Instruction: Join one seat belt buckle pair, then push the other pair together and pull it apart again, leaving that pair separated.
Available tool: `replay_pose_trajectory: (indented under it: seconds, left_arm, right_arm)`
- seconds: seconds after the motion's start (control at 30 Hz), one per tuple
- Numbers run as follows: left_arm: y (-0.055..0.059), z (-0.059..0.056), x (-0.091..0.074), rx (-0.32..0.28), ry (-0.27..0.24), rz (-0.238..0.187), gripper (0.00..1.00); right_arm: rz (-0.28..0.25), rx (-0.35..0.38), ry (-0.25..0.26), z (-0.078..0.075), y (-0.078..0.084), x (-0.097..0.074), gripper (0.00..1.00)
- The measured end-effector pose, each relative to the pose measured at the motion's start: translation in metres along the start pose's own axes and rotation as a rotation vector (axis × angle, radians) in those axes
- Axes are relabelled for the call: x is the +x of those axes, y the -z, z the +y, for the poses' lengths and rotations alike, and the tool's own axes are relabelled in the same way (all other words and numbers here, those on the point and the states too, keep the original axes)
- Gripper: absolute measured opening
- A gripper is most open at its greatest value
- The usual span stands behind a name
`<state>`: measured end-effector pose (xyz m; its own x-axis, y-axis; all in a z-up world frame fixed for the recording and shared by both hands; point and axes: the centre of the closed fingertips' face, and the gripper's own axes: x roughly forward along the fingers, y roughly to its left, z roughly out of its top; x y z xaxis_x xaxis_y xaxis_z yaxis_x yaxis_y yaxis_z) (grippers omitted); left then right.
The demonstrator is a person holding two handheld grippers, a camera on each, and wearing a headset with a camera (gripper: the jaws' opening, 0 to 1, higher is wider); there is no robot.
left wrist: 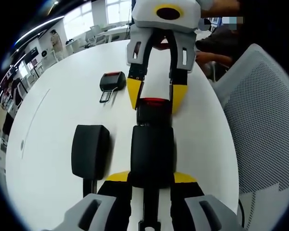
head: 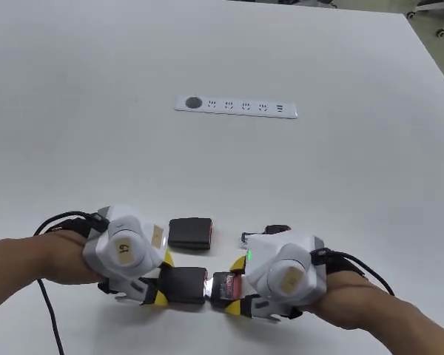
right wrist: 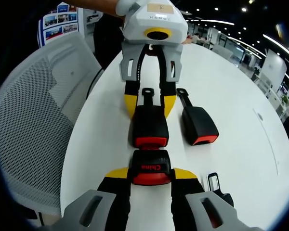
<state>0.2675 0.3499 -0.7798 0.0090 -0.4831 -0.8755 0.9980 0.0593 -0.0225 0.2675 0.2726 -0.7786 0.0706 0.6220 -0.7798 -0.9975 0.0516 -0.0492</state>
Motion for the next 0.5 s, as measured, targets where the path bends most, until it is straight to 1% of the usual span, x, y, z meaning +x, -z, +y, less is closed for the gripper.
replay_pose_trajectory:
  seconds: [0.03, 0.1, 0.13, 0.17, 0.2, 0.23, 0.3, 0.33, 0.4, 0.47, 0.5]
  left_arm:
    - [-0.0003, -0.0002, 0.0, 0.003, 0.0, 0.001, 0.31]
    - [-0.001, -0.0001, 0.0, 0.003, -0.002, 0.0, 0.31]
    - [-0.0021, -0.0001, 0.0005, 0.005, -0.004, 0.018, 0.31]
    - [-0.0019, -0.0002, 0.0006, 0.013, -0.005, 0.026, 0.31]
    - [-0.0024, 0.0008, 0.0009, 0.002, -0.004, 0.042, 0.31]
    - [-0.0021, 0.0011, 0.0014, -0.002, -0.003, 0.045, 0.31]
    - [-0.0002, 0.0009, 0.0008, 0.005, -0.001, 0.038, 0.31]
    - [0.0004, 0.0011, 0.0003, 0.007, 0.003, 0.023, 0.31]
    - [0.0007, 0.0005, -0.0002, -0.011, 0.009, 0.012, 0.31]
    - [0.0, 0.0002, 0.0008, -0.015, 0.005, 0.012, 0.31]
    - [-0.0003, -0.0001, 0.0016, -0.008, 0.0, 0.026, 0.31]
  right_arm:
    - [-0.004, 0.002, -0.001, -0.001, 0.0012, 0.0006, 0.27]
    - [-0.009, -0.003, 0.008, 0.0009, -0.0019, -0.0021, 0.27]
    - [-0.004, -0.001, 0.009, 0.0009, -0.0028, -0.0021, 0.27]
    - [0.002, -0.001, 0.01, 0.0014, -0.0034, -0.0014, 0.27]
    - [0.018, 0.011, 0.011, 0.001, -0.0037, -0.0008, 0.27]
    - [0.018, 0.007, 0.012, 0.0014, -0.0037, -0.0007, 0.27]
    - [0.015, 0.003, 0.012, 0.0022, -0.0034, -0.0017, 0.27]
    - [0.013, -0.009, 0.01, 0.0023, -0.0032, -0.0022, 0.27]
    - [0.001, -0.015, 0.006, 0.0007, -0.0017, -0.0021, 0.27]
    - [-0.01, -0.017, 0.003, -0.0001, -0.0009, -0.0018, 0.27]
    - [-0.005, -0.011, 0.004, -0.0001, -0.0016, -0.0011, 0.28]
